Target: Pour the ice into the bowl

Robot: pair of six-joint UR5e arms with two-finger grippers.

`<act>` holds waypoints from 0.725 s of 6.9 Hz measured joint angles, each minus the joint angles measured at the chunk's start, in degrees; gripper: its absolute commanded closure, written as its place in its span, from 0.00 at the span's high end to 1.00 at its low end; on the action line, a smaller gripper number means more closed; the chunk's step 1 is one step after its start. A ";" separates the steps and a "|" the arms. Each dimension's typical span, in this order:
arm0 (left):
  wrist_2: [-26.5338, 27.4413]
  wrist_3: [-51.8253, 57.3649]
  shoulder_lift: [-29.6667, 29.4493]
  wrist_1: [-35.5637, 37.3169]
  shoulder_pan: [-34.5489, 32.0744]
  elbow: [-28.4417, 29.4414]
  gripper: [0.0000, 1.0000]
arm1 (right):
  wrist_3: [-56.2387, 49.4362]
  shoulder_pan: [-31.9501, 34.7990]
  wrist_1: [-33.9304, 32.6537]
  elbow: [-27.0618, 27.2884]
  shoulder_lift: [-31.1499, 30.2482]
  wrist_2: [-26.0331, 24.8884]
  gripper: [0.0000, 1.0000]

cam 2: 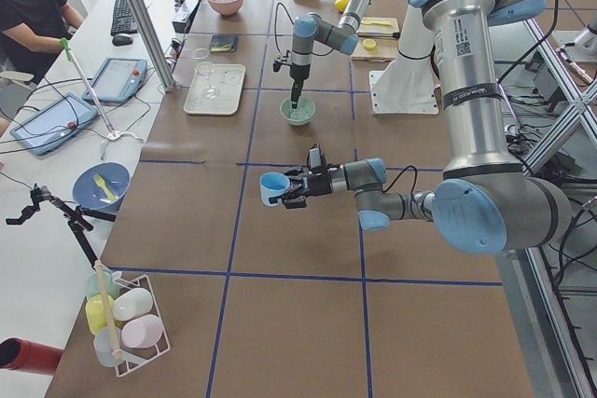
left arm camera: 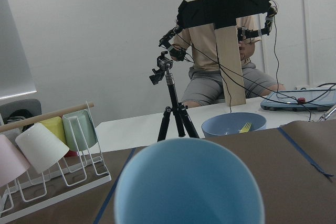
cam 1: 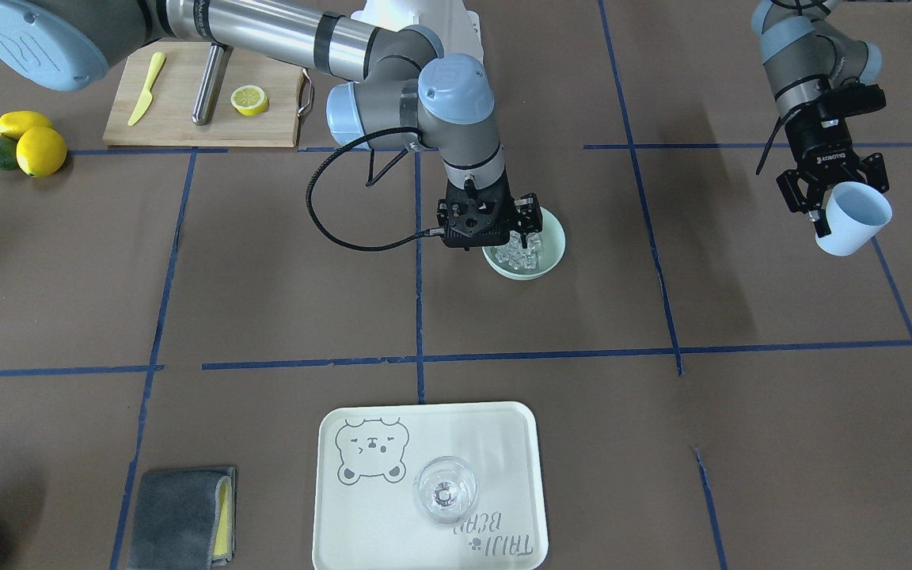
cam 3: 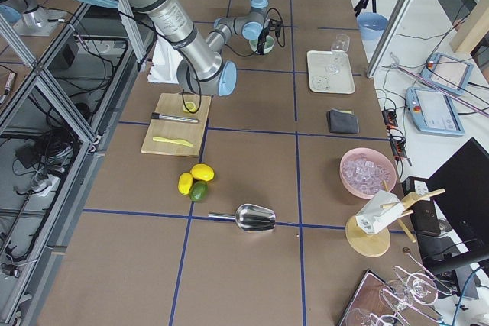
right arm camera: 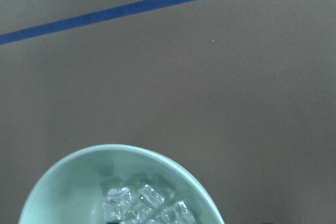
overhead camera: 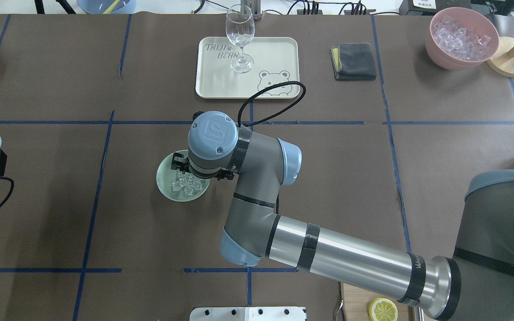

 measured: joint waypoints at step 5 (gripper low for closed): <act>-0.50 -2.70 -2.34 0.57 2.06 2.74 0.00 | -0.47 -0.27 -0.36 0.28 0.31 -0.09 0.00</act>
